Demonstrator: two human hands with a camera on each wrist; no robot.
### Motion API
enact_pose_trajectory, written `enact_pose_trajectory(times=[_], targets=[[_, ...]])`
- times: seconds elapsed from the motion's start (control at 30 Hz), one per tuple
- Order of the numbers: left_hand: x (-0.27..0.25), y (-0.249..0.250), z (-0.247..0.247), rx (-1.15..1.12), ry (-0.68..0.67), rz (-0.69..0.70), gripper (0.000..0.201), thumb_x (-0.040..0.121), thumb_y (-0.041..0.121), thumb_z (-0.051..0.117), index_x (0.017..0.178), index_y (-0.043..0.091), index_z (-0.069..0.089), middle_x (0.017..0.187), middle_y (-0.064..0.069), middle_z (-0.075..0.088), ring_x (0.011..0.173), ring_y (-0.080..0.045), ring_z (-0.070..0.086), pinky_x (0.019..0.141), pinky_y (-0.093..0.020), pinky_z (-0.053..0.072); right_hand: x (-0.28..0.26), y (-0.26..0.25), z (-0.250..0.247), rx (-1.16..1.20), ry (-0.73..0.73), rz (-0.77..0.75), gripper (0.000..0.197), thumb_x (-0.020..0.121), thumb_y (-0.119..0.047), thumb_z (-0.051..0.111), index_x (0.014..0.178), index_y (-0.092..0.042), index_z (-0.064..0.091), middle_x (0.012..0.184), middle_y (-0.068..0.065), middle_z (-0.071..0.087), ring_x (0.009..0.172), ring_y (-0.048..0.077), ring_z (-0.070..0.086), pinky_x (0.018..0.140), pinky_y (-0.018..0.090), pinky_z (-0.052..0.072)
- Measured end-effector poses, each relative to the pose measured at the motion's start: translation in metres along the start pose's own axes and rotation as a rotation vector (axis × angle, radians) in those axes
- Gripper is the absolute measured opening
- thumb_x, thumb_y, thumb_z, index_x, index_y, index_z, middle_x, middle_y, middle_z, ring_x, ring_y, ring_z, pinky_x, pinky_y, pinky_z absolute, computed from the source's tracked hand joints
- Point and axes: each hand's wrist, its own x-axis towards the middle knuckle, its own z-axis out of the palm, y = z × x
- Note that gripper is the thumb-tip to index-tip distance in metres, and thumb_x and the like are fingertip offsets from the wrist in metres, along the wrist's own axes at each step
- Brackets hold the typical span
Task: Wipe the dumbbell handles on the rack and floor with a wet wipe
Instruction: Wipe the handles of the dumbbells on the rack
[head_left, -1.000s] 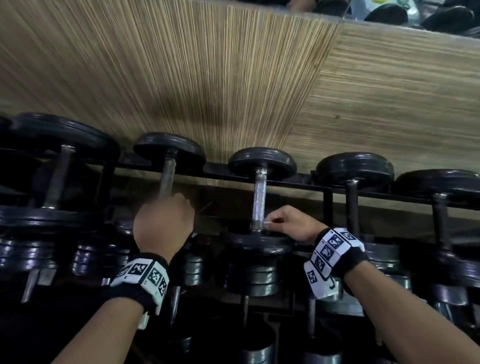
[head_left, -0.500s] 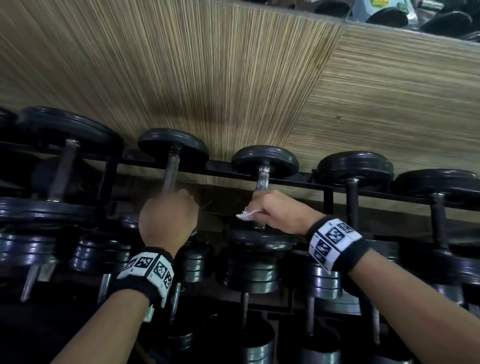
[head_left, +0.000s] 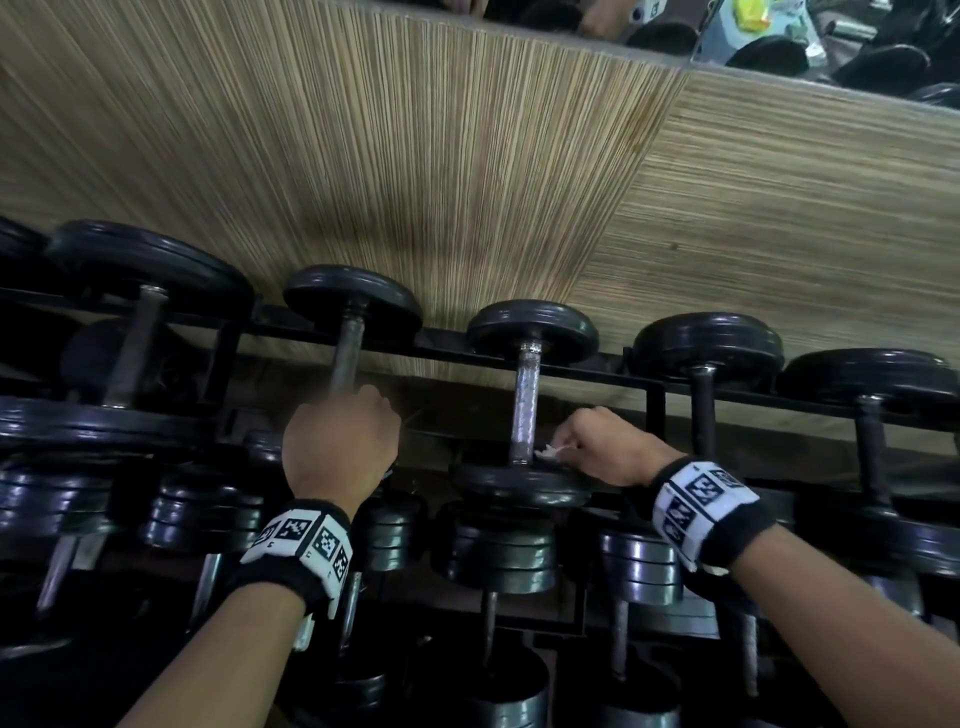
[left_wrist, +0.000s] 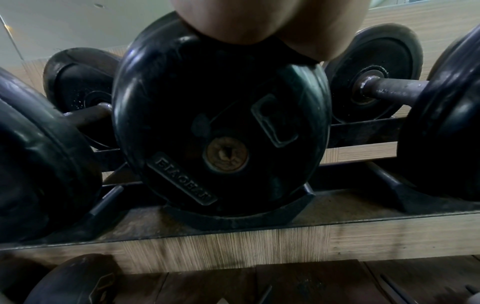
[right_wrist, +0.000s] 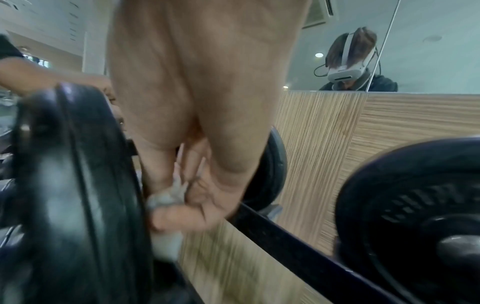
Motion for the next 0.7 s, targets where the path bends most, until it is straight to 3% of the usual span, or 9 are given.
enact_pose_trajectory(times=[0.07, 0.17, 0.3, 0.37, 0.43, 0.5, 0.57, 0.6, 0.7], targets=[[0.000, 0.001, 0.000, -0.009, -0.002, 0.004, 0.023, 0.087, 0.021, 0.068, 0.067, 0.011, 0.064, 0.043, 0.001, 0.047, 0.041, -0.015, 0.027, 0.050, -0.026, 0.031, 0.015, -0.007, 0.010, 0.084, 0.031, 0.114, 0.026, 0.098, -0.023, 0.061, 0.080, -0.007, 0.071, 0.084, 0.010, 0.072, 0.077, 0.019, 0.061, 0.074, 0.031, 0.049], [-0.001, 0.000, -0.002, -0.004, 0.017, 0.004, 0.021, 0.084, 0.020, 0.070, 0.067, 0.010, 0.065, 0.043, -0.001, 0.049, 0.041, -0.016, 0.027, 0.050, -0.026, 0.031, 0.022, -0.010, 0.021, 0.330, -0.026, 0.107, 0.019, 0.096, -0.010, 0.062, 0.082, -0.011, 0.075, 0.080, 0.004, 0.070, 0.068, 0.007, 0.056, 0.069, 0.021, 0.045], [-0.001, 0.001, 0.000, 0.009, -0.011, -0.003, 0.021, 0.085, 0.021, 0.069, 0.068, 0.010, 0.066, 0.044, -0.001, 0.051, 0.037, -0.021, 0.042, 0.050, -0.027, 0.034, 0.003, -0.003, 0.019, 0.485, -0.001, 0.080, 0.021, 0.097, -0.019, 0.065, 0.078, -0.018, 0.074, 0.076, -0.007, 0.069, 0.068, -0.002, 0.058, 0.074, 0.018, 0.046], [-0.001, 0.001, 0.002, 0.010, -0.045, -0.013, 0.020, 0.088, 0.025, 0.066, 0.073, 0.012, 0.067, 0.051, 0.001, 0.057, 0.044, -0.022, 0.051, 0.055, -0.032, 0.038, -0.006, -0.005, 0.014, 0.441, 0.046, 0.067, 0.021, 0.097, -0.025, 0.066, 0.082, -0.015, 0.076, 0.082, -0.004, 0.074, 0.073, 0.001, 0.064, 0.075, 0.017, 0.048], [-0.003, 0.006, 0.004, -0.041, -0.078, -0.020, 0.017, 0.091, 0.033, 0.062, 0.086, 0.019, 0.070, 0.068, 0.005, 0.067, 0.062, -0.020, 0.062, 0.066, -0.036, 0.044, -0.016, -0.014, 0.011, 0.513, 0.090, 0.036, 0.021, 0.095, -0.030, 0.068, 0.086, -0.013, 0.078, 0.087, -0.001, 0.076, 0.078, 0.008, 0.067, 0.078, 0.022, 0.050], [-0.005, 0.024, 0.003, -0.292, -0.224, 0.011, 0.023, 0.092, 0.038, 0.061, 0.108, 0.024, 0.069, 0.092, 0.009, 0.070, 0.084, -0.015, 0.065, 0.081, -0.038, 0.049, -0.021, -0.028, 0.014, 0.627, 0.131, -0.023, 0.024, 0.095, -0.031, 0.069, 0.091, -0.009, 0.078, 0.085, -0.001, 0.073, 0.076, 0.005, 0.063, 0.077, 0.022, 0.049], [-0.010, 0.052, 0.003, -0.674, -0.493, 0.013, 0.034, 0.095, 0.034, 0.062, 0.126, 0.021, 0.062, 0.110, 0.010, 0.066, 0.101, -0.008, 0.062, 0.094, -0.033, 0.049, -0.020, -0.039, 0.023, 0.741, 0.196, -0.057, 0.020, 0.096, -0.024, 0.067, 0.095, -0.007, 0.077, 0.087, 0.000, 0.072, 0.081, 0.004, 0.062, 0.081, 0.021, 0.047], [-0.012, 0.066, 0.004, -0.816, -0.592, 0.010, 0.033, 0.096, 0.030, 0.062, 0.127, 0.019, 0.062, 0.111, 0.011, 0.066, 0.103, -0.004, 0.061, 0.097, -0.027, 0.047, -0.020, -0.042, 0.029, 0.815, 0.242, -0.071, 0.017, 0.096, -0.022, 0.067, 0.097, -0.009, 0.077, 0.092, 0.002, 0.074, 0.085, 0.007, 0.064, 0.085, 0.022, 0.048], [-0.009, 0.085, 0.013, -0.992, -0.650, -0.023, 0.017, 0.096, 0.027, 0.064, 0.109, 0.019, 0.071, 0.100, 0.012, 0.072, 0.095, 0.001, 0.065, 0.089, -0.018, 0.047, -0.020, -0.039, 0.044, 1.001, 0.431, -0.056, 0.010, 0.093, -0.019, 0.071, 0.102, -0.014, 0.074, 0.092, 0.004, 0.076, 0.089, 0.018, 0.068, 0.088, 0.030, 0.052]])
